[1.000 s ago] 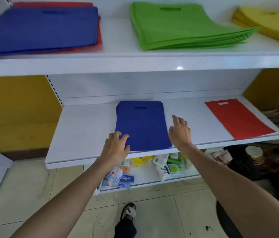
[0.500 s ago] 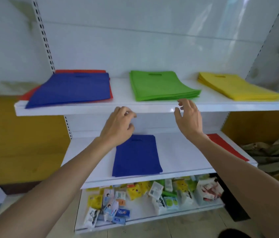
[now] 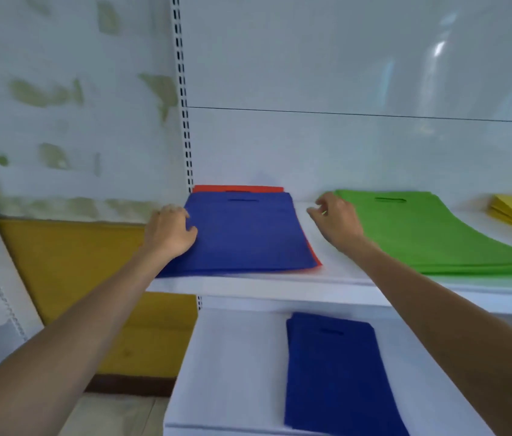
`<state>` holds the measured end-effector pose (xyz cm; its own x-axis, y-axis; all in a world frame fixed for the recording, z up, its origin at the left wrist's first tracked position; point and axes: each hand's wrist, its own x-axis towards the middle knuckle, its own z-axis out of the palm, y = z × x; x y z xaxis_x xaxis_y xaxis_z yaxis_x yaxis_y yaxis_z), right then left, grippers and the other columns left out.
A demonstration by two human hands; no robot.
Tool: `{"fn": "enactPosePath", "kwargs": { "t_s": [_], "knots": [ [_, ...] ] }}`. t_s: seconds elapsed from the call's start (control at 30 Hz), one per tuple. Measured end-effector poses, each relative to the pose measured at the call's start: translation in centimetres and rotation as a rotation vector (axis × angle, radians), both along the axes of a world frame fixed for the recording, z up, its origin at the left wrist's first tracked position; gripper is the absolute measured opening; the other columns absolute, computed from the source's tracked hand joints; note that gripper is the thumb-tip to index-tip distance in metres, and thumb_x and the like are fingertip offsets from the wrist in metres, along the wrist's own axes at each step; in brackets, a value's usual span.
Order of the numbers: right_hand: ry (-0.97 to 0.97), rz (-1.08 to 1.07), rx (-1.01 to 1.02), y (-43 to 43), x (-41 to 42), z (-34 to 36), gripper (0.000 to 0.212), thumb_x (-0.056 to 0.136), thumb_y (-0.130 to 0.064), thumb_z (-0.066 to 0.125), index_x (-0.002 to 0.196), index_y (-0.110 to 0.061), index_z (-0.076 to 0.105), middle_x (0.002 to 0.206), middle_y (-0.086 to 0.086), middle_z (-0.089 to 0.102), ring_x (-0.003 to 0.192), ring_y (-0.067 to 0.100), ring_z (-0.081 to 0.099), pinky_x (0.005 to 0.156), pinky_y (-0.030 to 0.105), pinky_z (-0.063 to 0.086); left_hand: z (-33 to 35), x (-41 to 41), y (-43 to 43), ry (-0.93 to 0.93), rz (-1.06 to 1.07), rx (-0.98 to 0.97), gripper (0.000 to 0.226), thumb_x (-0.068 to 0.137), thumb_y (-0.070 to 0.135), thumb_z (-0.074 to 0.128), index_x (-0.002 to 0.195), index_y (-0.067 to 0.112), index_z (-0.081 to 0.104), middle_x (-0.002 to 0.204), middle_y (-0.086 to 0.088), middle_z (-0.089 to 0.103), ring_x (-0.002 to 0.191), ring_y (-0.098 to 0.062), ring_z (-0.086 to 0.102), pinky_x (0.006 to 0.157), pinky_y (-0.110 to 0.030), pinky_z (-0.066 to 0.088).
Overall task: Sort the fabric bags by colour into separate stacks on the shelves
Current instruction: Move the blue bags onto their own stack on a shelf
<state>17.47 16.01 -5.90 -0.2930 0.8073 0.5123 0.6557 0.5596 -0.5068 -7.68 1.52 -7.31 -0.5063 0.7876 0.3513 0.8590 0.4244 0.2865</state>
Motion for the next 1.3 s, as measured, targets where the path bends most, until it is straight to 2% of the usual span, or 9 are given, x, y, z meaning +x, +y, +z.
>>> {"fn": "enactPosePath", "kwargs": {
  "t_s": [0.07, 0.2, 0.37, 0.6, 0.73, 0.93, 1.1, 1.2, 1.3],
  "knots": [
    [0.003, -0.035, -0.108, 1.6, -2.9, -0.7, 0.039, 0.090, -0.029, 0.057, 0.112, 0.002, 0.055, 0.111, 0.020, 0.062, 0.105, 0.034, 0.056, 0.084, 0.036, 0.043, 0.1, -2.3, 0.8, -0.139, 0.040, -0.043, 0.042, 0.087, 0.039, 0.056, 0.117, 0.009, 0.053, 0.108, -0.009, 0.060, 0.100, -0.030, 0.055, 0.084, -0.035, 0.044],
    [-0.055, -0.169, -0.286, 4.0, -6.5, -2.5, 0.049, 0.090, -0.041, 0.055, 0.112, 0.003, 0.054, 0.118, 0.022, 0.058, 0.110, 0.037, 0.054, 0.084, 0.036, 0.043, 0.3, -4.3, 2.5, -0.306, -0.008, -0.001, 0.031, 0.083, 0.038, 0.064, 0.089, 0.008, 0.059, 0.089, -0.008, 0.062, 0.080, -0.025, 0.058, 0.063, -0.030, 0.039],
    [0.015, -0.202, -0.238, 5.2, -7.6, -3.2, 0.032, 0.088, -0.028, 0.060, 0.111, -0.006, 0.056, 0.114, 0.013, 0.060, 0.107, 0.032, 0.054, 0.081, 0.034, 0.042, -1.0, -5.0, 3.5, -0.333, -0.004, 0.200, 0.034, 0.082, 0.026, 0.068, 0.108, 0.004, 0.065, 0.105, -0.008, 0.067, 0.095, -0.025, 0.062, 0.075, -0.027, 0.044],
    [0.080, -0.091, 0.064, 4.2, -8.0, -3.1, 0.017, 0.088, -0.004, 0.053, 0.104, -0.001, 0.050, 0.103, 0.014, 0.055, 0.090, 0.032, 0.052, 0.073, 0.038, 0.041, -1.3, -4.8, 3.5, -0.142, 0.008, 0.327, 0.016, 0.087, 0.017, 0.063, 0.095, 0.004, 0.066, 0.091, -0.011, 0.069, 0.087, -0.026, 0.062, 0.070, -0.026, 0.040],
    [0.183, -0.088, 0.193, 3.8, -7.6, -2.6, 0.013, 0.087, 0.000, 0.052, 0.100, 0.004, 0.051, 0.097, 0.019, 0.054, 0.084, 0.033, 0.049, 0.070, 0.039, 0.037, -0.7, -4.4, 3.0, -0.204, -0.051, 0.372, 0.032, 0.088, 0.011, 0.059, 0.120, 0.011, 0.056, 0.109, -0.011, 0.066, 0.090, -0.026, 0.062, 0.081, -0.029, 0.044],
    [0.411, 0.015, 0.145, 1.2, -4.7, 0.7, 0.044, 0.089, 0.003, 0.048, 0.131, -0.007, 0.040, 0.091, 0.006, 0.053, 0.074, 0.022, 0.049, 0.066, 0.025, 0.038, 1.7, -2.6, 0.5, -0.170, -0.134, 0.488, 0.021, 0.089, 0.008, 0.057, 0.104, 0.017, 0.068, 0.101, -0.003, 0.068, 0.057, -0.003, 0.048, 0.069, -0.022, 0.039],
    [0.264, -0.046, 0.355, -1.6, 2.3, 1.2, 0.032, 0.089, 0.006, 0.044, 0.116, 0.002, 0.060, 0.114, 0.020, 0.056, 0.095, 0.033, 0.057, 0.077, 0.015, 0.034, 2.2, 3.8, -1.7, -0.140, -0.207, 0.455, 0.031, 0.089, 0.007, 0.052, 0.118, 0.014, 0.063, 0.116, -0.006, 0.063, 0.073, -0.013, 0.052, 0.079, -0.023, 0.042],
    [0.199, -0.158, 0.348, -4.2, 8.5, -0.4, 0.034, 0.091, 0.002, 0.042, 0.123, 0.003, 0.054, 0.123, 0.022, 0.049, 0.100, 0.036, 0.053, 0.083, 0.032, 0.039, 1.0, 9.2, -3.0, -0.102, -0.319, 0.458, 0.033, 0.090, 0.007, 0.051, 0.121, 0.012, 0.061, 0.120, -0.006, 0.061, 0.087, -0.026, 0.060, 0.085, -0.034, 0.047],
    [0.138, -0.242, 0.251, -6.9, 15.3, -3.2, 0.039, 0.093, -0.001, 0.041, 0.131, 0.001, 0.048, 0.130, 0.019, 0.043, 0.105, 0.035, 0.050, 0.087, 0.040, 0.042, -1.0, 15.3, -4.2, -0.117, -0.429, 0.436, 0.033, 0.092, 0.008, 0.051, 0.124, 0.010, 0.058, 0.121, -0.005, 0.060, 0.095, -0.023, 0.060, 0.085, -0.027, 0.045]
  ]
}}
